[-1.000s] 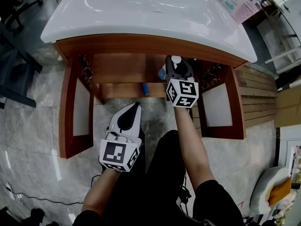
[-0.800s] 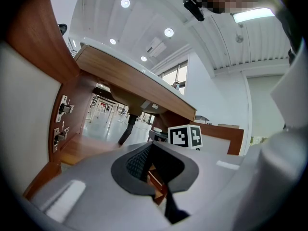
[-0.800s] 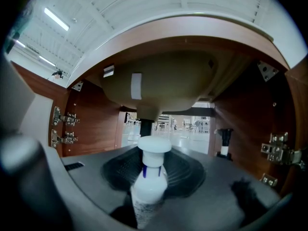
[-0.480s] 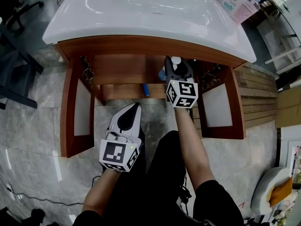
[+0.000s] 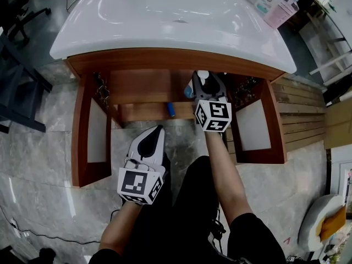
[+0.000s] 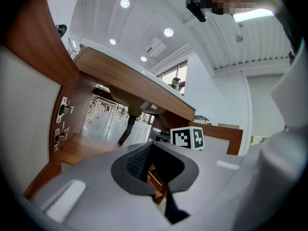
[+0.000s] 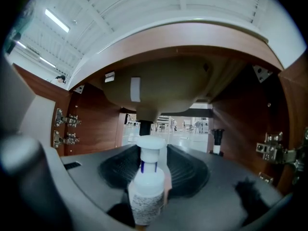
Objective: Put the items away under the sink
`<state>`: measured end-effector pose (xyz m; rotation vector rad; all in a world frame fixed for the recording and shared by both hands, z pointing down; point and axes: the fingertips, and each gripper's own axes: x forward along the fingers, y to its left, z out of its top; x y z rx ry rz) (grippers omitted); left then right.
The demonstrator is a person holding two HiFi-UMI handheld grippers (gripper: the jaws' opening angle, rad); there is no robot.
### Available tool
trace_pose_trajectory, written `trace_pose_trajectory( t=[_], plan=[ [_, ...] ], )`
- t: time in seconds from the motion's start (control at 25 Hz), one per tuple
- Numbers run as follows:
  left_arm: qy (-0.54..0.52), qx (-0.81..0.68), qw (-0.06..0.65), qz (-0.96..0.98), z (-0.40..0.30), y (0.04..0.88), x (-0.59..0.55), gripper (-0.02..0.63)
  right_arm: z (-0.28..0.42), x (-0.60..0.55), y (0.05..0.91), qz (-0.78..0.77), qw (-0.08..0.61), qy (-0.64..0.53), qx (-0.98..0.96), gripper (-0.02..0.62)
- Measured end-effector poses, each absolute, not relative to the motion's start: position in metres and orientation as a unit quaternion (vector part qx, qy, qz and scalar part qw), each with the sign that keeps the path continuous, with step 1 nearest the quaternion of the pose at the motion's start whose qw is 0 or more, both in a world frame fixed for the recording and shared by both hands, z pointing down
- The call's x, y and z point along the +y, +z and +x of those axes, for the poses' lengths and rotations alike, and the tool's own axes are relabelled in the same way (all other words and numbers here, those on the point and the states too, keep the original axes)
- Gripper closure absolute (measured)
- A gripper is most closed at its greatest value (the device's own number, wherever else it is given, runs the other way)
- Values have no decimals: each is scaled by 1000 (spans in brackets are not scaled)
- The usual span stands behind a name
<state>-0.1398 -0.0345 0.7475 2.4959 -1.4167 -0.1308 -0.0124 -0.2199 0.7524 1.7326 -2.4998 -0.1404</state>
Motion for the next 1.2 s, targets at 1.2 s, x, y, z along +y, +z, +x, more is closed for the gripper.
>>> trace_pose_trajectory(
  t=[1.2],
  plan=[
    [-33,-479,135,867,-100,727,-40,601,16,-160,766,581,19,10,-814,578]
  ],
)
